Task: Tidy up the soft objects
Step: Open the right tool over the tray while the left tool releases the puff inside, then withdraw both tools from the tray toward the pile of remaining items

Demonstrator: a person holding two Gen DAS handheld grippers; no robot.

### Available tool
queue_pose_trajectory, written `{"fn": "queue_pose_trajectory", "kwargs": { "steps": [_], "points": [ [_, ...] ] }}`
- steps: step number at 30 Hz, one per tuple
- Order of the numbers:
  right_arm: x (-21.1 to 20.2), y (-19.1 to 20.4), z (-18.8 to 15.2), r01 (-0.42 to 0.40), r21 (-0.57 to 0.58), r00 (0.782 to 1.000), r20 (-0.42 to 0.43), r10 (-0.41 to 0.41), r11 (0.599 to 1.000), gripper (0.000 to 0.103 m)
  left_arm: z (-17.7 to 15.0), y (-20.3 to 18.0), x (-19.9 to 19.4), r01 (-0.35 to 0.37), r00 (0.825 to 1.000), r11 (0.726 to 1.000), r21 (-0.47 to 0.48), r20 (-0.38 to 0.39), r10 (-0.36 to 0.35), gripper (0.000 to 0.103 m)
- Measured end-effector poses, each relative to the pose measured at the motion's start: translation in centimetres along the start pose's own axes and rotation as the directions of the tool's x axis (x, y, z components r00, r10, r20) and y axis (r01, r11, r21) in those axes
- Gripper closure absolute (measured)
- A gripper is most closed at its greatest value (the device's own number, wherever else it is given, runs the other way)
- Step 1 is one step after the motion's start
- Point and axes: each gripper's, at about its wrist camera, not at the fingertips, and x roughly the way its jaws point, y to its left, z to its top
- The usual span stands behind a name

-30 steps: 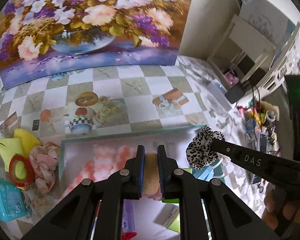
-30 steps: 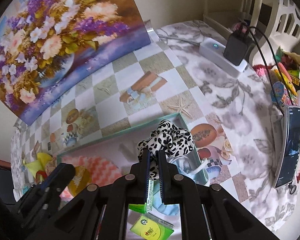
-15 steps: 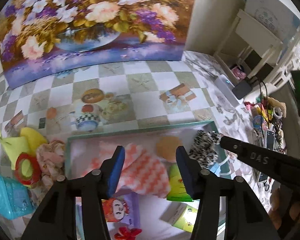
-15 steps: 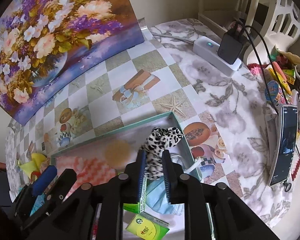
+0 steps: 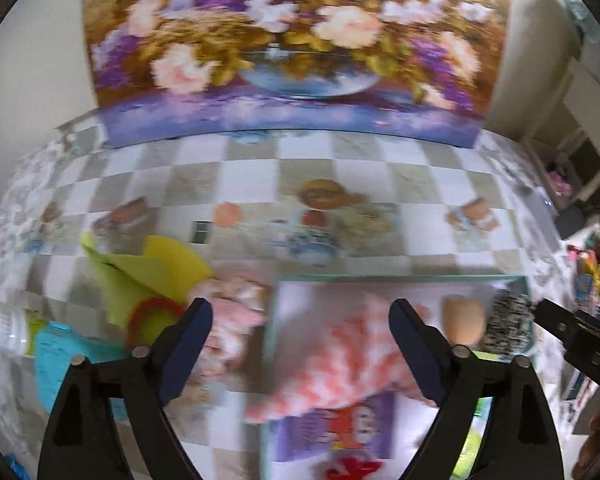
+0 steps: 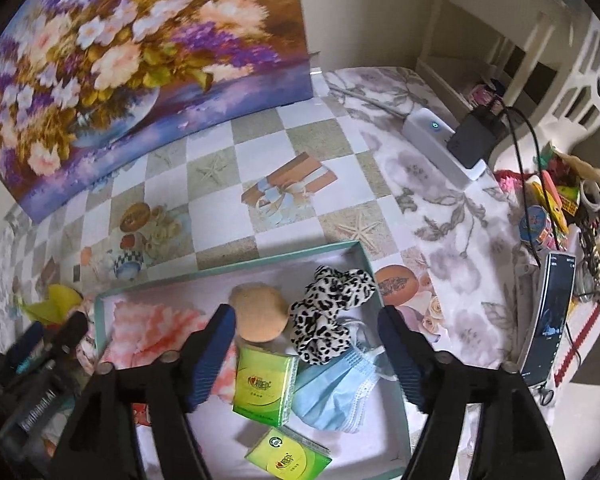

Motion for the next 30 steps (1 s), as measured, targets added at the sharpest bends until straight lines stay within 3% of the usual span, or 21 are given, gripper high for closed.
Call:
{"fn": "queue_pose_trajectory", "kwargs": {
  "steps": [11,19,24,30],
  "points": [
    [-0.3,3.7,-0.3,0.006,-0.078,1.0,0.013,-0.005,0.997,0.019,0.3,6.0,-0.7,-0.092,0.996,0.993,-0.073,0.014,0.093,0.01],
    [-0.5,6.9,-0.7,-0.013,-0.12,1.0,0.024,0.016,0.993,0.019,0.5,9.6,-1.4,-0.093,0.995,0.99,-0.11,0.032,0.097,0.01],
    [-0.4,10.6,-1.2,-0.155,-0.163,0.987,0.006,0.158,0.974,0.019,0.6,12.3,-1.4,-0.096,0.995,0.984,-0.153,0.027,0.101,0.01],
    [0.1,16.0,-2.3,-0.193,-0.239,0.98,0.004,0.2,0.952,0.019,0.6,14.9,-0.8,-0.099,0.995,0.979,-0.179,0.012,0.103,0.01]
  ]
}}
